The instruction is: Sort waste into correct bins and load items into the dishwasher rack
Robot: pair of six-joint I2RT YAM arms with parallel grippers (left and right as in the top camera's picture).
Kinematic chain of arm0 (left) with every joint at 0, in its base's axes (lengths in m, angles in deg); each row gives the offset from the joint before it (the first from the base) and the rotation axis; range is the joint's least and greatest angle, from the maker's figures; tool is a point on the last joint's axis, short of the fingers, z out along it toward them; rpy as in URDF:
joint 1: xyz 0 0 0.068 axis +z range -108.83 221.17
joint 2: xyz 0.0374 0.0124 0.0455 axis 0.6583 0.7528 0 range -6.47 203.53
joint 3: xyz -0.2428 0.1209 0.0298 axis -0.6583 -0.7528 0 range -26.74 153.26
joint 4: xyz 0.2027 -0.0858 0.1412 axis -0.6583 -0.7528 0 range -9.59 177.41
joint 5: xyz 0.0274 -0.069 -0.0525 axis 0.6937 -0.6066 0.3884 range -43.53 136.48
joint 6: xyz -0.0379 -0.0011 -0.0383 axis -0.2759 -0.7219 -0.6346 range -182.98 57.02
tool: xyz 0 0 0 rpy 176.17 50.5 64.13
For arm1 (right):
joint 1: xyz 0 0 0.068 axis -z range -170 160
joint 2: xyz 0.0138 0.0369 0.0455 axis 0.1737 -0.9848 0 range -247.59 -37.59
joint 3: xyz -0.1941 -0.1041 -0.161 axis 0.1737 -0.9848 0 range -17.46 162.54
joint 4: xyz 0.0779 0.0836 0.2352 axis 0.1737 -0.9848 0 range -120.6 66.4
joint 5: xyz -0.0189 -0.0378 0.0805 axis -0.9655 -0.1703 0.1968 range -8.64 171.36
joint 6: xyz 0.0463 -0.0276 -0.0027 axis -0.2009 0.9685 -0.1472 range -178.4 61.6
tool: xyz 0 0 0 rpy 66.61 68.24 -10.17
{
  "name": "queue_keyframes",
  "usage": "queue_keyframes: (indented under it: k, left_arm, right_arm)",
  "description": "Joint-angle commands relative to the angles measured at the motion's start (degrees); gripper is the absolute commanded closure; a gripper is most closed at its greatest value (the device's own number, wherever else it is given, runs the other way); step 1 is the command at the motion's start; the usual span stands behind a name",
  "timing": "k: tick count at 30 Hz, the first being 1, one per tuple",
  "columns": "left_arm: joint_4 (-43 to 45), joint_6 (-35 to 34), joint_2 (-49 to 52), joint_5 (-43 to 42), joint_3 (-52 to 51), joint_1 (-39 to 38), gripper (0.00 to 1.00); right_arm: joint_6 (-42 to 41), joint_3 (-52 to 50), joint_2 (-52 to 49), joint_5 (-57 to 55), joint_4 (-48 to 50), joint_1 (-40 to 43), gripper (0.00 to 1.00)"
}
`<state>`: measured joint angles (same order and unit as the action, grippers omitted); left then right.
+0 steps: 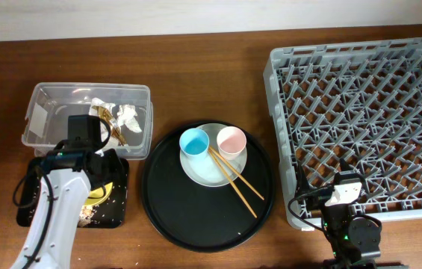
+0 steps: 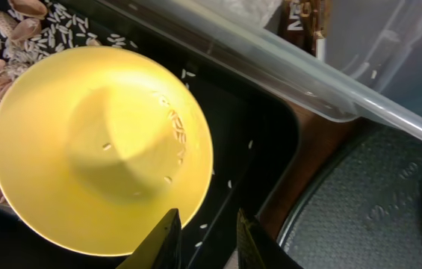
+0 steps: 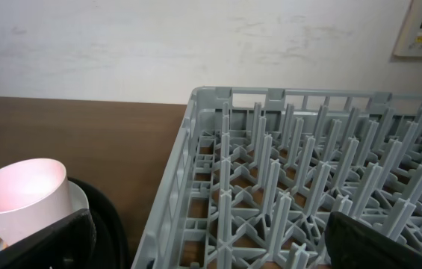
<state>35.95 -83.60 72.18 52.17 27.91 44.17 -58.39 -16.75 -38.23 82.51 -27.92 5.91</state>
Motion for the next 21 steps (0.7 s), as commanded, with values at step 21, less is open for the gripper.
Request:
queue_keyframes:
  k: [21]
  left_arm:
    - [5.33, -0.57, 0.15, -1.36, -6.67, -0.24, 0.75]
  right_arm:
    - [0.00, -0.39, 0.44, 0.13, -0.04, 0.31, 0.01]
